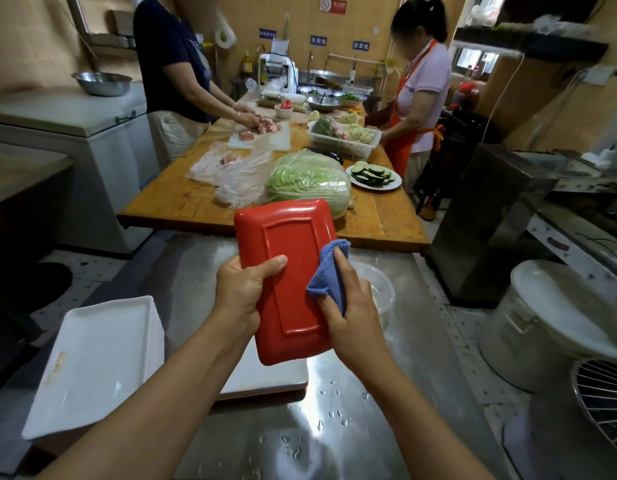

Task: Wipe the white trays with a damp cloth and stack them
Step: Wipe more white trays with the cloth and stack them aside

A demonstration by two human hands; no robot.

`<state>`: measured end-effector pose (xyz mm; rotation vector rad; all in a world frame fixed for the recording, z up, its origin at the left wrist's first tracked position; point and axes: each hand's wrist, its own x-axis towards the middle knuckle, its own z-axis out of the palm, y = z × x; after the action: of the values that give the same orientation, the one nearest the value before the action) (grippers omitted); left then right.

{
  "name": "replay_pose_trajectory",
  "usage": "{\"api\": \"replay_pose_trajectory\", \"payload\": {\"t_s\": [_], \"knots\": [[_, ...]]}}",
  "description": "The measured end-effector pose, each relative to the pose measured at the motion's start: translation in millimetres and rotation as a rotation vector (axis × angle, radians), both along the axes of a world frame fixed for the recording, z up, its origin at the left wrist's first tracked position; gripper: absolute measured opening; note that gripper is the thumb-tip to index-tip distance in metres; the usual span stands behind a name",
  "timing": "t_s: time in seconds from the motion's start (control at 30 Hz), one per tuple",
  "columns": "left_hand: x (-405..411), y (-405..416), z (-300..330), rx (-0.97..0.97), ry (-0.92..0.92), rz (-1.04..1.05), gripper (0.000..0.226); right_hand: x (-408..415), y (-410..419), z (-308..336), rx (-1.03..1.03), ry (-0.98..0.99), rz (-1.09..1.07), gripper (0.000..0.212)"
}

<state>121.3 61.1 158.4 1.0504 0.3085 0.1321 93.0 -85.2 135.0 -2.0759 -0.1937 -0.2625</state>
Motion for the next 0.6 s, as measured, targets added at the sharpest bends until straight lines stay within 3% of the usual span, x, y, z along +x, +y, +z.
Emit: {"api": "replay_pose_trajectory", "payload": {"t_s": [0.17, 0.23, 0.3, 0.37, 0.4, 0.47, 0.53, 0.6], "knots": [[3, -1, -11, 0.08, -0.018, -0.063, 0.027, 6, -9, 13, 0.42, 0.048, 0.049, 0.066], [5, 4, -9, 0.197, -0.022, -0.093, 0.039, 9, -13, 17, 0.362, -0.001, 0.044, 0.067], [9, 15, -1, 0.364, -0.063, -0.067, 0.069, 10, -17, 21, 0.269, -0.058, 0.055, 0.068], [14, 31, 14, 0.653, -0.118, -0.039, 0.1, 11, -23, 26, 0.244, -0.063, 0.098, 0.066], [17, 38, 22, 0.81, -0.154, -0.056, 0.103, 11, -26, 28, 0.238, -0.046, 0.128, 0.065], [21, 49, 40, 1.005, -0.225, -0.221, 0.084, 12, -34, 32, 0.183, -0.018, 0.198, 0.063], [22, 53, 50, 1.023, -0.23, -0.452, 0.058, 12, -40, 37, 0.131, 0.003, 0.277, 0.065], [20, 54, 51, 0.99, -0.207, -0.567, 0.046, 14, -46, 42, 0.104, 0.014, 0.337, 0.065]]}}
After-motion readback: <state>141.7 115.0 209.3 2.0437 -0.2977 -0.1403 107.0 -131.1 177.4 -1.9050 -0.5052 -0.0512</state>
